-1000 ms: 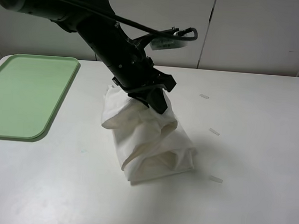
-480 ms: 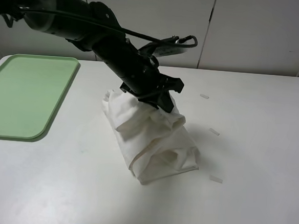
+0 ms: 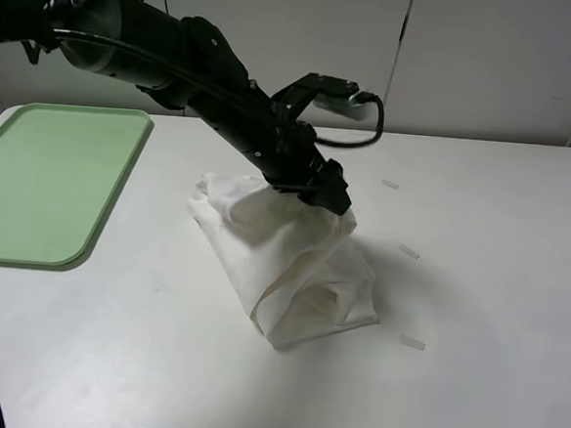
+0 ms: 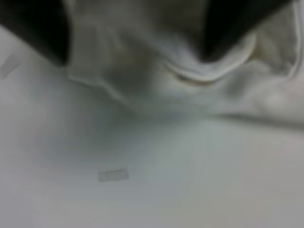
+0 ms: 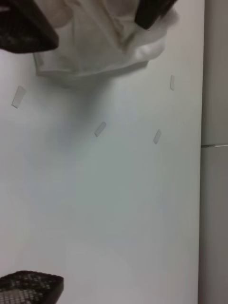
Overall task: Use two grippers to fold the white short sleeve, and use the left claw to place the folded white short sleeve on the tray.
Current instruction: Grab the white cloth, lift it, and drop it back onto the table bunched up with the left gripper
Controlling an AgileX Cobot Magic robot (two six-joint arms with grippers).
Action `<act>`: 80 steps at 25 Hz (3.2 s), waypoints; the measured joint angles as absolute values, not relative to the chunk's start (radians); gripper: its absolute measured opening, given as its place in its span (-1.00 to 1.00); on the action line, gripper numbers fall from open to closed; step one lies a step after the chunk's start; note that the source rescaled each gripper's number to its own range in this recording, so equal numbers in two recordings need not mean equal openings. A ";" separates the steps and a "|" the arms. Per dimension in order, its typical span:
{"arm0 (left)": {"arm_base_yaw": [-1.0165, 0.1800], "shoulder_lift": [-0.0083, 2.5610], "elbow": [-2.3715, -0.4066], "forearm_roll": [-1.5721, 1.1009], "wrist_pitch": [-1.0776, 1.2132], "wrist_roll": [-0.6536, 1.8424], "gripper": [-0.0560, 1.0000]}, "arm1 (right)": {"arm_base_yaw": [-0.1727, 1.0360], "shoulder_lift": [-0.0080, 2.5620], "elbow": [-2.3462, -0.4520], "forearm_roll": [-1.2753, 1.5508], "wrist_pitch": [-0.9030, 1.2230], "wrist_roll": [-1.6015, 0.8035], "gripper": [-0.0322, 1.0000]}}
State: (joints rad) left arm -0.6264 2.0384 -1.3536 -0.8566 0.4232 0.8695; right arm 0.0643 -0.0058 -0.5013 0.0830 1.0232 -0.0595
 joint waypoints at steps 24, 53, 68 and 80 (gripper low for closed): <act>-0.696 1.821 -1.257 -1.114 0.220 1.061 0.88 | 0.064 -0.006 -0.501 0.086 1.023 -0.059 1.00; -0.366 1.655 -0.815 -1.253 0.417 0.722 0.88 | 0.064 -0.006 -0.501 0.087 1.023 -0.059 1.00; -0.412 1.900 -0.956 -1.534 0.377 0.982 0.86 | 0.064 -0.006 -0.500 0.087 1.023 -0.059 1.00; -0.412 1.961 -1.113 -1.570 0.302 1.038 0.86 | 0.064 -0.006 -0.500 0.090 1.023 -0.059 1.00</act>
State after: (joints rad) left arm -0.4119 1.9608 -1.1126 -1.5701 0.3023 1.0379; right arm 0.0643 -0.0058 -0.5003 0.0903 1.0232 -0.0595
